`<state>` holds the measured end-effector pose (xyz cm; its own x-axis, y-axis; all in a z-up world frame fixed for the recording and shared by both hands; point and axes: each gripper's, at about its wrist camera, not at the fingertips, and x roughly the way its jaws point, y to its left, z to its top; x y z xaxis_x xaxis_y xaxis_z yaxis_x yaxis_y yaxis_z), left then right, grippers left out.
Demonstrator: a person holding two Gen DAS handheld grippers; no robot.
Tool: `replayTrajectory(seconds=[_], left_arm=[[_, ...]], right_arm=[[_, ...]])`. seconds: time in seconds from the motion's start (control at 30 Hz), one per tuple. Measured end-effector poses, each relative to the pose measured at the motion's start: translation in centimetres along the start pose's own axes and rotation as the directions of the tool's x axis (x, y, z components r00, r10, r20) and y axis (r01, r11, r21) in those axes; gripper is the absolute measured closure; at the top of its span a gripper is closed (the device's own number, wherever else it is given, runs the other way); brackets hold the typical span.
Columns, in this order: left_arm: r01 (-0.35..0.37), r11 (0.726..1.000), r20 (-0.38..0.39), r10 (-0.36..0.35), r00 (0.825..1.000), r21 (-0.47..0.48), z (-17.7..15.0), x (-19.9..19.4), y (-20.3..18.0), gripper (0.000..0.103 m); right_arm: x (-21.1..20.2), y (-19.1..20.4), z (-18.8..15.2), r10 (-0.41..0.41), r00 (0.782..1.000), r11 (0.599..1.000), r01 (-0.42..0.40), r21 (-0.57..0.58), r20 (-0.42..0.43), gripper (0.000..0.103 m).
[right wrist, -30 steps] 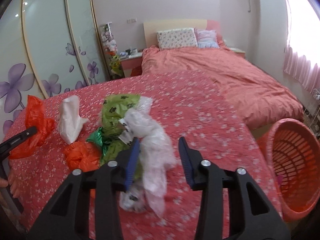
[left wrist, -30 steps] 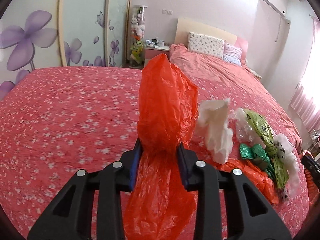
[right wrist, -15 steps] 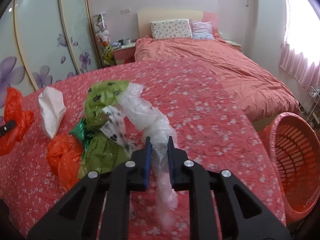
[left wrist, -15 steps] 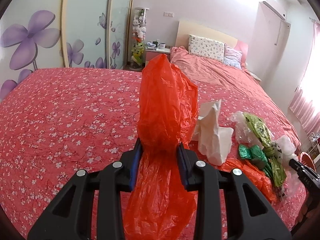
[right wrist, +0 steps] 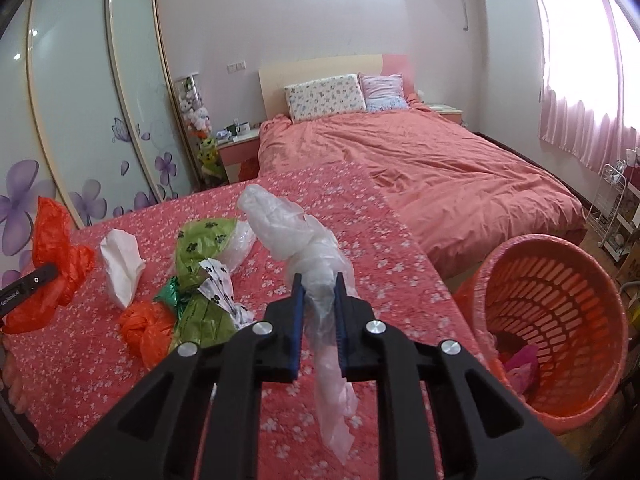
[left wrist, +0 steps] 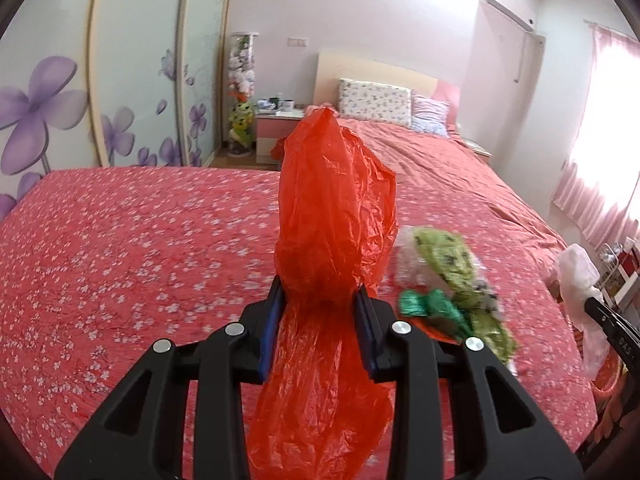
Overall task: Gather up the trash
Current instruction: 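Carry the red bag and clear bag toward the orange basket with both tools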
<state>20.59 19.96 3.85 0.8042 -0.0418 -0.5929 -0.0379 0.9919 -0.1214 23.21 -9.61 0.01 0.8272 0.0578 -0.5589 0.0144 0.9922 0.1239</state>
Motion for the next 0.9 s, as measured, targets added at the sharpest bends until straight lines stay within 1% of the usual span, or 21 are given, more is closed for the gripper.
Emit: replayTrajectory(seconds=[0.27, 0.47, 0.67, 0.9], left_arm=[[0.075, 0.995, 0.008, -0.075, 0.997, 0.062, -0.3, -1.3, -4.4, 0.07], [0.137, 0.985, -0.001, -0.137, 0.991, 0.106, -0.6, -1.7, -7.9, 0.07], [0.203, 0.97, -0.019, -0.203, 0.979, 0.134, -1.3, -1.8, -11.1, 0.07], [0.276, 0.947, -0.044, -0.273, 0.961, 0.166, -2.1, -1.7, -15.0, 0.07]], right_arm=[[-3.0, -1.8, 0.2, -0.004, 0.999, 1.0, 0.003, 0.028, 0.044, 0.088], [-5.0, -3.6, 0.2, -0.025, 0.997, 0.998, 0.022, 0.051, 0.077, 0.088], [-6.4, -5.4, -0.1, -0.057, 0.993, 0.996, 0.049, 0.075, 0.102, 0.088], [-7.7, -8.3, -0.5, -0.095, 0.988, 0.99, 0.08, 0.119, 0.122, 0.088]])
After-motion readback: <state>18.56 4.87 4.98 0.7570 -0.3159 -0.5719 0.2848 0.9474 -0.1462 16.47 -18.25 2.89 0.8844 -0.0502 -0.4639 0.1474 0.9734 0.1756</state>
